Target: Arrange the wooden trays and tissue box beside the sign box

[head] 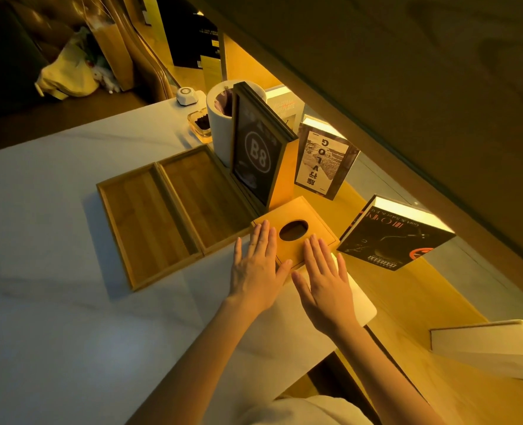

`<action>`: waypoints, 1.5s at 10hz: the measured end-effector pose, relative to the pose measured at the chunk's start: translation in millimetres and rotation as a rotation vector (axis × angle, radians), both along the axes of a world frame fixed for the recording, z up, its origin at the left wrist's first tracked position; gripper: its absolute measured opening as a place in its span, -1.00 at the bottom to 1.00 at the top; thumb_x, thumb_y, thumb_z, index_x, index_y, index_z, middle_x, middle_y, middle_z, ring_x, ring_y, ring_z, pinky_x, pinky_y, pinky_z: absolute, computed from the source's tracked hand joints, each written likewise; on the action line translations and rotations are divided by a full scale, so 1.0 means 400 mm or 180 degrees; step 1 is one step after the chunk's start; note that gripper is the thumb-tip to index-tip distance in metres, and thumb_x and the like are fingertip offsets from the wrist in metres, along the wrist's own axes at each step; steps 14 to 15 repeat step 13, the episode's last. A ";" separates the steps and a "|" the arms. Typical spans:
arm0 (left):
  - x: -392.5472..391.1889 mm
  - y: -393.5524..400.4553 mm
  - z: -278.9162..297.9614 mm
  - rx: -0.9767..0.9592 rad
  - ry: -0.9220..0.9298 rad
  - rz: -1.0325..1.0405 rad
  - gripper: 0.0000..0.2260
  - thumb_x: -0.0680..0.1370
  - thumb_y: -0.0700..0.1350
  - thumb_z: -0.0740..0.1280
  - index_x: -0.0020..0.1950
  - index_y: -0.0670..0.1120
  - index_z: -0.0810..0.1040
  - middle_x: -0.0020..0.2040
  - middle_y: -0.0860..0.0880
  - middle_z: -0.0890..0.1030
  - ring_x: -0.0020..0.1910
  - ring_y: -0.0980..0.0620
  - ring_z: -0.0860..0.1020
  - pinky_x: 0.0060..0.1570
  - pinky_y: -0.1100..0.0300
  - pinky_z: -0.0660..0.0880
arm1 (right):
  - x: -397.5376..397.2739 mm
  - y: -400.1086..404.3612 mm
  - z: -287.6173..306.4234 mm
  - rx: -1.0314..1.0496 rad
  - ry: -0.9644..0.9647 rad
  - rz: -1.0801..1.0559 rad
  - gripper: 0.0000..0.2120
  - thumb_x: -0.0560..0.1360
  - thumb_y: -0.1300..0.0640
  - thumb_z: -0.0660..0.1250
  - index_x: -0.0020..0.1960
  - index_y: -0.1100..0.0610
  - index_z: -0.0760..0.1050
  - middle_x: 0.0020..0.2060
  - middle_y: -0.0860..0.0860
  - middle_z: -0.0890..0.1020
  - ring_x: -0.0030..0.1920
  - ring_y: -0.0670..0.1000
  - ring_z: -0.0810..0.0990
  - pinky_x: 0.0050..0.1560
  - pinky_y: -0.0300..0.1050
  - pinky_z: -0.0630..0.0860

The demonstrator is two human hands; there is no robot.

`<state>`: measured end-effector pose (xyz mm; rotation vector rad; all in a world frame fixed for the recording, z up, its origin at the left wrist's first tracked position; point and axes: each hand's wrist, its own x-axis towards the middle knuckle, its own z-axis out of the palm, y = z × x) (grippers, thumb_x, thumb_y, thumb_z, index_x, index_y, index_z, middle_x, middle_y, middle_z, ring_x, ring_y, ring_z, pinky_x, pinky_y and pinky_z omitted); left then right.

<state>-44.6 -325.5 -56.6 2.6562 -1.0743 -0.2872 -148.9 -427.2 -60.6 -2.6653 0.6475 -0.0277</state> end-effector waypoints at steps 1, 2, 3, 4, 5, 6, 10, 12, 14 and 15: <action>0.008 -0.014 -0.001 -0.0034 -0.0002 0.0009 -0.37 0.51 0.23 -0.07 0.44 -0.03 -0.23 0.52 -0.06 -0.13 0.48 -0.02 -0.17 0.37 -0.06 -0.22 | 0.009 -0.014 -0.001 -0.0015 -0.0002 -0.0004 -0.42 0.46 -0.31 -0.29 0.39 -0.11 -0.33 0.44 -0.15 -0.22 0.42 -0.13 -0.36 0.42 -0.04 -0.37; 0.018 -0.026 -0.003 -0.0040 0.0012 -0.0006 -0.37 0.52 0.23 -0.06 0.44 -0.04 -0.23 0.52 -0.06 -0.13 0.49 -0.02 -0.16 0.38 -0.08 -0.20 | 0.017 -0.024 -0.002 -0.0051 0.0012 -0.0008 -0.40 0.44 -0.32 -0.31 0.40 -0.10 -0.34 0.44 -0.15 -0.23 0.41 -0.14 -0.38 0.43 -0.03 -0.35; 0.028 -0.036 -0.005 -0.0045 0.0003 -0.0033 -0.37 0.52 0.22 -0.04 0.44 -0.04 -0.21 0.52 -0.06 -0.13 0.49 -0.02 -0.15 0.38 -0.08 -0.21 | 0.024 -0.031 -0.002 -0.0056 -0.0020 -0.0033 -0.39 0.43 -0.32 -0.31 0.39 -0.10 -0.33 0.43 -0.14 -0.23 0.40 -0.14 -0.39 0.44 -0.03 -0.33; 0.035 -0.041 -0.006 -0.0049 -0.0006 -0.0052 -0.38 0.52 0.22 -0.04 0.45 -0.04 -0.21 0.52 -0.06 -0.13 0.49 -0.02 -0.16 0.35 -0.06 -0.23 | 0.030 -0.035 -0.001 -0.0068 -0.0030 -0.0040 -0.40 0.44 -0.31 -0.31 0.39 -0.10 -0.34 0.42 -0.15 -0.24 0.39 -0.14 -0.39 0.45 -0.01 -0.31; 0.037 -0.044 -0.007 -0.0051 -0.0002 -0.0059 -0.38 0.52 0.22 -0.04 0.45 -0.04 -0.21 0.52 -0.06 -0.13 0.49 -0.02 -0.16 0.35 -0.06 -0.24 | 0.031 -0.038 -0.002 -0.0073 -0.0032 -0.0042 -0.44 0.50 -0.28 -0.24 0.39 -0.10 -0.33 0.42 -0.14 -0.23 0.40 -0.12 -0.37 0.46 0.02 -0.29; 0.035 -0.044 -0.006 -0.0058 0.0019 -0.0057 -0.37 0.52 0.22 -0.04 0.45 -0.04 -0.20 0.52 -0.07 -0.12 0.49 -0.03 -0.15 0.39 -0.10 -0.19 | 0.030 -0.040 0.001 -0.0099 -0.0010 -0.0015 -0.43 0.48 -0.29 -0.27 0.39 -0.08 -0.33 0.43 -0.13 -0.23 0.40 -0.11 -0.38 0.47 0.03 -0.28; 0.057 -0.002 0.079 -0.0464 0.0455 -0.0005 -0.48 0.55 0.13 0.01 0.45 -0.04 0.04 0.52 -0.07 0.07 0.50 -0.04 -0.01 0.43 -0.02 0.03 | 0.084 -0.027 0.100 -0.0147 -0.0302 0.0302 -0.56 0.55 -0.04 0.09 0.38 0.09 0.25 0.40 0.07 0.37 0.42 0.10 0.26 0.42 0.05 0.21; 0.109 0.111 0.256 -0.1177 0.0222 0.0418 -0.50 0.55 0.09 0.08 0.40 -0.14 0.18 0.42 -0.21 0.30 0.41 -0.12 0.24 0.34 0.02 0.23 | 0.200 0.049 0.259 0.0720 -0.1213 0.0871 -0.63 0.54 0.06 0.17 0.34 0.08 0.32 0.29 0.08 0.47 0.30 0.06 0.41 0.19 -0.25 0.32; 0.144 0.184 0.366 -0.1495 -0.0065 0.0743 -0.48 0.53 0.15 0.04 0.40 -0.11 0.19 0.42 -0.17 0.31 0.39 -0.08 0.27 0.33 0.03 0.23 | 0.240 0.081 0.388 0.1589 -0.1700 0.1193 -0.62 0.53 0.03 0.16 0.32 0.07 0.31 0.25 0.10 0.45 0.24 0.04 0.44 0.13 -0.11 0.48; 0.144 0.184 0.366 -0.1495 -0.0065 0.0743 -0.48 0.53 0.15 0.04 0.40 -0.11 0.19 0.42 -0.17 0.31 0.39 -0.08 0.27 0.33 0.03 0.23 | 0.240 0.081 0.388 0.1589 -0.1700 0.1193 -0.62 0.53 0.03 0.16 0.32 0.07 0.31 0.25 0.10 0.45 0.24 0.04 0.44 0.13 -0.11 0.48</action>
